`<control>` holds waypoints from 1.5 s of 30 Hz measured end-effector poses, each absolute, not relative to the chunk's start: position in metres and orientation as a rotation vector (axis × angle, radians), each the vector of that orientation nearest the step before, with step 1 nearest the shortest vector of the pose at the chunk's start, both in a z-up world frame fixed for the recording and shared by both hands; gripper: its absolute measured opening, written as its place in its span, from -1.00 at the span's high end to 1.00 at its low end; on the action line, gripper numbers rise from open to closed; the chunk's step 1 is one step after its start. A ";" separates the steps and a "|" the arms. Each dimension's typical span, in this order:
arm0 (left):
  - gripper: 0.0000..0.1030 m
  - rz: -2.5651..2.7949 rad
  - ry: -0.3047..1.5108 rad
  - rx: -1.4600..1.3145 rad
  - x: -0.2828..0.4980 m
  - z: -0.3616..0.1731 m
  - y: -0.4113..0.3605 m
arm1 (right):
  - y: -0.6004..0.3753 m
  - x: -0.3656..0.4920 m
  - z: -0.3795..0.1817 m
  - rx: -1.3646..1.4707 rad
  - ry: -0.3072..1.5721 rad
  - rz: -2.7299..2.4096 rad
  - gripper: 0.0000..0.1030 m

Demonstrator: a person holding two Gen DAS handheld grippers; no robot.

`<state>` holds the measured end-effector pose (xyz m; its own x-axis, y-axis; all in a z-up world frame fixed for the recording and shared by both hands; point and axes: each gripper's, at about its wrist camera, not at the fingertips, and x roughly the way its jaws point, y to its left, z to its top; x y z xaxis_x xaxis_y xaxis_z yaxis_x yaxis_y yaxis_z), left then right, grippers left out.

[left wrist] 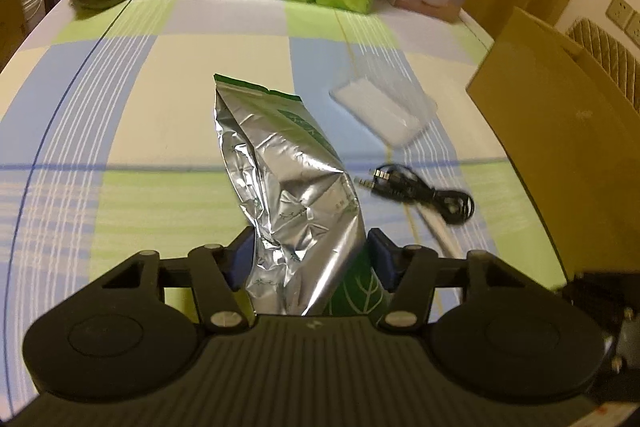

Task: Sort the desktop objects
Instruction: 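Grasp the white spoon with the right gripper while the left grasps the silver bag, then lift the silver bag and white spoon and carry both toward the cardboard box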

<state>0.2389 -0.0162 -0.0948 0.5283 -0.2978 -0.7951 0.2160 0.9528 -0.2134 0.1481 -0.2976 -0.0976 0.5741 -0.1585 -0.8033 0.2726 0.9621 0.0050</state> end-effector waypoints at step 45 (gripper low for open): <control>-0.17 -0.299 1.075 0.021 0.102 -0.092 -0.040 | -0.255 0.042 -0.092 0.180 0.913 -0.257 -0.02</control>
<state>0.1023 -0.0396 -0.0921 0.4396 -0.2300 -0.8682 0.2506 0.9597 -0.1274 0.0418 -0.2549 -0.0921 0.5843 -0.1430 -0.7988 0.2946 0.9546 0.0446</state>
